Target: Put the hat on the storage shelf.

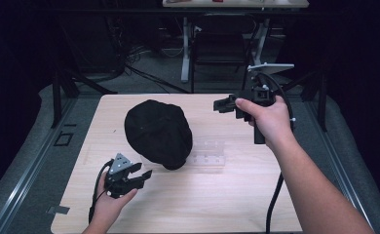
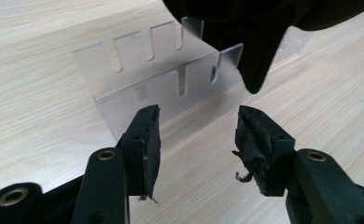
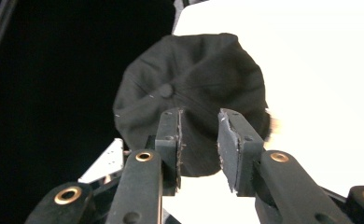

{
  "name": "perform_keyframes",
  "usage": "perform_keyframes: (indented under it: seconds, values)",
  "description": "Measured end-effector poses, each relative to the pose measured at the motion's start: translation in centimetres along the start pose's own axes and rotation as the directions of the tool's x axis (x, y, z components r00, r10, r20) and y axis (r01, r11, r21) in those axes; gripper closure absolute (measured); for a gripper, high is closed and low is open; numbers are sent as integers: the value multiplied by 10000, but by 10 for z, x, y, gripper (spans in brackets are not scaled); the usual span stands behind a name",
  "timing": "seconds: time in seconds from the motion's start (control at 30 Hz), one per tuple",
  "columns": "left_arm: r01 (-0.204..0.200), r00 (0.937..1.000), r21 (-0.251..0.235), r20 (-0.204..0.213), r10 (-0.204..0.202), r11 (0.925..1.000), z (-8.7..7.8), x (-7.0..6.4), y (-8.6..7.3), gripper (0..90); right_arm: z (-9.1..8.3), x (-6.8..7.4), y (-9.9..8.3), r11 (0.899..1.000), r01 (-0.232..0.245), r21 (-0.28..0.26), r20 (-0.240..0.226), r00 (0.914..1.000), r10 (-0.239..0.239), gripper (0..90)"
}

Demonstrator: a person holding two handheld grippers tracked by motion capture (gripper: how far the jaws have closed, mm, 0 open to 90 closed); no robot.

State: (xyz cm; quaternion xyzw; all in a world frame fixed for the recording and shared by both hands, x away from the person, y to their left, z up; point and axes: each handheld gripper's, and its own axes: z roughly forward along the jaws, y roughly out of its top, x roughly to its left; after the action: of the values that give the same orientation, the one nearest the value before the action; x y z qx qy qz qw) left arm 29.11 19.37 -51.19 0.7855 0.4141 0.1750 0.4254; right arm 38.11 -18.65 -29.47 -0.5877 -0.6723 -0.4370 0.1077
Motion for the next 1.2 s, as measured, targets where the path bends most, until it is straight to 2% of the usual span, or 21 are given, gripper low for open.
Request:
perform_keyframes:
  seconds: [0.2,0.33,0.53,0.57,0.63,0.73,0.93,1.07,1.2]
  values:
    - [234,9996,22,-155,-233,9997,-9,8,-10,483,-1,-11,-11,9999,64,112,252,9997,-67,693]
    - [400,9990,94,-208,-398,9992,-13,15,-18,484,-3,-18,-19,10000,19,-36,418,9991,-18,693]
    - [866,9956,-4,-346,-866,9962,-19,24,-32,484,-4,-28,-33,9999,115,19,995,9950,-116,693]
    - [939,9945,-137,-446,-945,9955,-19,25,-34,484,-3,-30,-35,9999,137,-1,1087,9940,-136,693]
    - [837,9939,-212,-704,-850,9963,-20,28,-40,484,-3,-35,-41,9998,196,79,1243,9920,-204,689]
    - [1091,9906,-239,-800,-1107,9937,-22,34,-45,484,-2,-43,-49,9998,181,65,1355,9906,-188,688]
    - [1334,9857,-388,-985,-1366,9903,-25,44,-51,484,3,-56,-69,9988,488,-6,1804,9824,-479,675]
    - [1607,9814,-407,-993,-1640,9862,-27,49,-56,484,11,-66,-82,9966,753,323,2301,9698,-807,667]
    - [1770,9786,-310,-1011,-1792,9837,-26,52,-61,483,17,-75,-92,9948,947,362,2468,9638,-1007,655]
